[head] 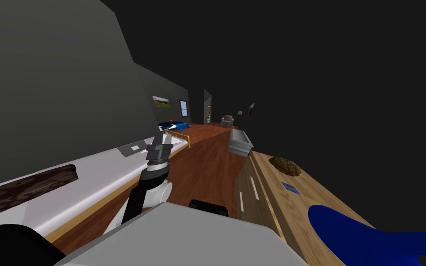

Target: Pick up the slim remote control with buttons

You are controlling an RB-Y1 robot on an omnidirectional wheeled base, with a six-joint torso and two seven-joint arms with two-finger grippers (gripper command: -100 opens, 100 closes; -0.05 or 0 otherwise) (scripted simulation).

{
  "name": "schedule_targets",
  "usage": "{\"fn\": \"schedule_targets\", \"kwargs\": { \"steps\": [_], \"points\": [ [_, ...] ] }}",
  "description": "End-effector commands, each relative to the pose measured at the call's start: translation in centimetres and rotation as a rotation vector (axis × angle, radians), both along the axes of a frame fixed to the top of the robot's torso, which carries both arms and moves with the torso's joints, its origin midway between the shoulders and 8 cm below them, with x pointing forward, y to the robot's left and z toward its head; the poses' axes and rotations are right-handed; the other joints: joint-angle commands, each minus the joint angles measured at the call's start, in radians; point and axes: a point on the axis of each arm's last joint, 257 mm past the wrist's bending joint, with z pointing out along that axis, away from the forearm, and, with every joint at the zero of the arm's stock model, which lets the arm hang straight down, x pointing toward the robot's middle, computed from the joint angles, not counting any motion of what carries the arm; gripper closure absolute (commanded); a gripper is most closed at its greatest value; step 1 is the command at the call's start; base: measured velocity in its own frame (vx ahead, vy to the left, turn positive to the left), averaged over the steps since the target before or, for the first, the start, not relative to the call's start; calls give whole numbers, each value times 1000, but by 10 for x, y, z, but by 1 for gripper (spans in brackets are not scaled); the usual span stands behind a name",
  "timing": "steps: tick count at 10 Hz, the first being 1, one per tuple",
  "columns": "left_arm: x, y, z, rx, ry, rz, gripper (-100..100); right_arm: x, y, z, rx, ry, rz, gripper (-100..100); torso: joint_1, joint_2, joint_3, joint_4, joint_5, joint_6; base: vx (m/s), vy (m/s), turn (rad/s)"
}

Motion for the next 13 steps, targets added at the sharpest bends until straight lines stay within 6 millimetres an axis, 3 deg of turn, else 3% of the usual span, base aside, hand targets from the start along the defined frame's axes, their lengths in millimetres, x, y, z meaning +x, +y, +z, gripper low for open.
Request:
{"fn": "schedule_targets", "kwargs": {
  "steps": [1, 3, 10, 12, 13],
  "points": [
    [0, 0, 0, 0, 0, 0, 0, -34, 16, 2, -2, 16, -40, -100, 0, 0, 0, 0, 0, 0, 20, -24, -66],
    [0, 0, 0, 0, 0, 0, 0, -47, 36, -6, 1, -5, -59, -100, 0, 0, 0, 0, 0, 0, 0, 0, 0],
    [0, 0, 0, 0, 0, 0, 0, -47, 36, -6, 1, -4, -48, -100, 0, 0, 0, 0, 0, 0, 6, -4, -12],
    [0, 0, 0, 0, 0, 0, 0, -35, 30, -20, 27, -23, -82, -100, 3, 3, 2, 1, 0, -1, -101, 95, 279],
    [0, 0, 0, 0, 0, 0, 0, -42, 36, -21, 36, -19, -114, -100, 6, 6, 4, 2, 0, -2, -121, 68, 44]
  ]
}}
